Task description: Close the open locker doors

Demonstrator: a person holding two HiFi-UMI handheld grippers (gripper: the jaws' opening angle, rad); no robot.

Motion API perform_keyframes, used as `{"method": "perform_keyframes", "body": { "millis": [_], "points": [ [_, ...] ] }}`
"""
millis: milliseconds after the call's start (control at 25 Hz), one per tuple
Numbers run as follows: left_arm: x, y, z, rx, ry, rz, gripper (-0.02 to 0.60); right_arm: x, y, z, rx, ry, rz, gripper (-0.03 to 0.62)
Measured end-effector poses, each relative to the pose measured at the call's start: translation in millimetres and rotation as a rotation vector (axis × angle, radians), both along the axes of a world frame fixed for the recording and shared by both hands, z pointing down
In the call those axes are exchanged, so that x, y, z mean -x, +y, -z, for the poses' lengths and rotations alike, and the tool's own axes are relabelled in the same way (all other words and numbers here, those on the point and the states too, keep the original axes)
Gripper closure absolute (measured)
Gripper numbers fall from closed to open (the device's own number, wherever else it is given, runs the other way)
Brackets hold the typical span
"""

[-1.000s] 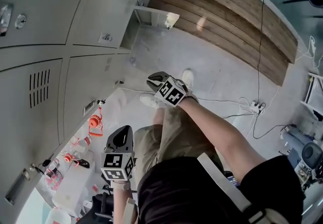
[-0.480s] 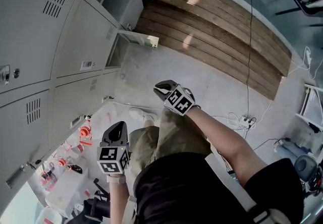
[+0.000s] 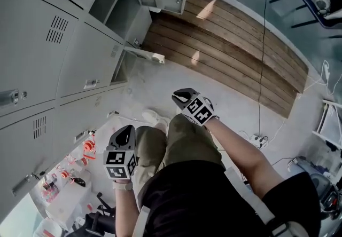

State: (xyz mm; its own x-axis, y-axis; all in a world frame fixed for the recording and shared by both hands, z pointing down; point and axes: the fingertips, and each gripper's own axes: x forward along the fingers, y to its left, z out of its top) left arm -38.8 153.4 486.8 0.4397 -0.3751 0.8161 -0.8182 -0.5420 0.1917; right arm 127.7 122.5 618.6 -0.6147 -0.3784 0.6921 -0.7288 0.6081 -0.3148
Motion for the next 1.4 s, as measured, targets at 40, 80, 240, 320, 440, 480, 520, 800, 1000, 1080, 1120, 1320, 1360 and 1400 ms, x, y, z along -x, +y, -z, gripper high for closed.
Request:
{"method": "perform_keyframes", "body": {
  "millis": [40, 80, 240, 320, 440, 480, 520, 800, 1000, 1080, 1120, 1320, 1360, 1400],
  "points": [
    [-3, -5, -1, -0.002, 0.004, -0.009, 0.572, -3, -5, 1, 0.000, 0.004, -0.009, 0.543],
    [-5, -11, -1, -0.004, 0.009, -0.020, 0.572, -5, -10, 1, -0.001, 0.008, -0.016, 0.543],
    [-8, -35, -5, 0.009, 0.034, -0.056, 0.572, -6, -29, -1, 0.003, 0.034, -0.041, 0.543],
    [-7, -49, -7, 0.015, 0.047, -0.077, 0.572, -6, -43, -2, 0.005, 0.048, -0.067, 0.543],
    [-2, -69, -8, 0.023, 0.063, -0.114, 0.572, -7, -62, -9, 0.022, 0.078, -0.107, 0.543],
    [-1, -75, -9, 0.027, 0.067, -0.126, 0.572, -7, -68, -12, 0.027, 0.089, -0.115, 0.543],
    [1, -80, -10, 0.033, 0.071, -0.135, 0.572, -8, -74, -15, 0.031, 0.097, -0.120, 0.543],
    [11, -106, -22, 0.099, 0.081, -0.138, 0.572, -10, -116, -45, 0.057, 0.149, -0.125, 0.542],
    [9, -114, -27, 0.135, 0.071, -0.086, 0.572, -13, -139, -71, 0.076, 0.165, -0.074, 0.539],
    [5, -119, -27, 0.138, 0.065, -0.063, 0.572, -13, -148, -80, 0.094, 0.166, -0.049, 0.530],
    [2, -122, -26, 0.140, 0.062, -0.050, 0.572, -14, -153, -84, 0.104, 0.166, -0.034, 0.520],
    [-6, -127, -29, 0.164, 0.034, 0.032, 0.572, -8, -173, -107, 0.112, 0.164, 0.081, 0.487],
    [-6, -127, -30, 0.169, 0.024, 0.050, 0.572, -7, -178, -112, 0.115, 0.162, 0.097, 0.484],
    [-7, -128, -32, 0.174, 0.014, 0.067, 0.572, -6, -181, -116, 0.122, 0.160, 0.110, 0.481]
  ]
}}
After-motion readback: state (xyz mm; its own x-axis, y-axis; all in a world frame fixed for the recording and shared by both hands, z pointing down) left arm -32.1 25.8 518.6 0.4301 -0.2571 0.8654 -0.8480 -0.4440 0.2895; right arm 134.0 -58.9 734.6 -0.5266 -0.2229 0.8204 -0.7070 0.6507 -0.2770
